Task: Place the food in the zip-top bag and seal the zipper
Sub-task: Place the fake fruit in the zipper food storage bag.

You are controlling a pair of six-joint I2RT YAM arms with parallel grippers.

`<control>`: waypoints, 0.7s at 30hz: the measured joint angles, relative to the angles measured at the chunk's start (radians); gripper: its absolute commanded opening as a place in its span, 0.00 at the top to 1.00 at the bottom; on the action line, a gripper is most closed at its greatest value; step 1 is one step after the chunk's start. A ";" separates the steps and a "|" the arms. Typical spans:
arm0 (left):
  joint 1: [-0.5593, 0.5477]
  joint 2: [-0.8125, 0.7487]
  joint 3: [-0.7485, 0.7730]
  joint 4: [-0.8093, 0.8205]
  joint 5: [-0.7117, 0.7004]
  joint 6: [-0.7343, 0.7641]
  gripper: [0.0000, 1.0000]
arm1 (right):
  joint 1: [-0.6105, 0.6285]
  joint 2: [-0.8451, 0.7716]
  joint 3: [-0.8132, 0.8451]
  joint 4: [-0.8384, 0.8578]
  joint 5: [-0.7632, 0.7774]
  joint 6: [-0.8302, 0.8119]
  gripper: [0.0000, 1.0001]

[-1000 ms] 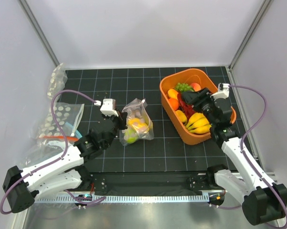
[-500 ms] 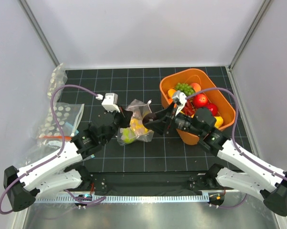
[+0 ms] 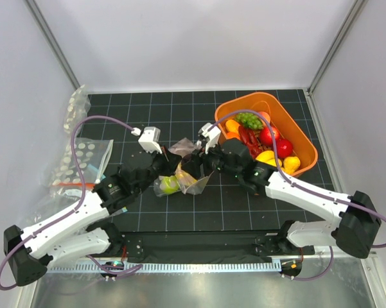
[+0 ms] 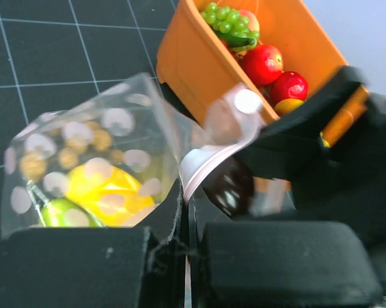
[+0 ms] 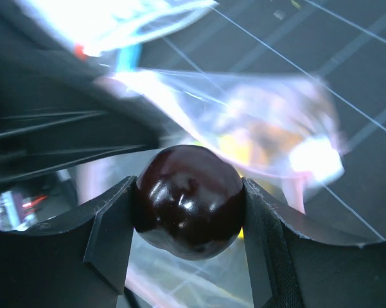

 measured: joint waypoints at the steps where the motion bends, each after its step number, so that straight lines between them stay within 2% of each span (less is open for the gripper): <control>1: 0.000 -0.006 0.000 0.000 0.004 -0.001 0.99 | 0.000 0.016 0.005 -0.009 0.020 0.001 0.62; 5: -0.002 -0.025 0.000 0.000 0.004 -0.006 0.99 | 0.000 0.062 0.032 -0.045 0.071 0.006 0.46; 6: -0.002 -0.025 0.000 0.000 0.003 -0.009 0.99 | 0.000 0.066 0.037 -0.052 0.077 0.009 0.27; 7: -0.002 -0.024 0.000 0.000 0.003 -0.010 0.99 | 0.000 0.066 0.037 -0.053 0.084 0.014 0.24; 8: -0.002 -0.023 0.000 0.000 0.002 -0.013 0.99 | 0.000 0.066 0.038 -0.053 0.092 0.012 0.13; 14: -0.002 0.001 0.006 -0.011 -0.011 -0.013 0.97 | 0.000 0.026 0.035 -0.056 0.140 0.016 0.14; 19: 0.000 0.016 0.006 -0.025 -0.042 -0.013 0.98 | 0.000 -0.100 0.009 -0.055 0.209 0.021 0.14; 20: 0.001 0.018 0.007 -0.029 -0.053 -0.013 0.98 | 0.000 -0.128 0.004 -0.056 0.244 0.028 0.11; 21: 0.002 0.019 0.007 -0.033 -0.065 -0.013 0.99 | 0.000 -0.154 0.001 -0.056 0.282 0.037 0.01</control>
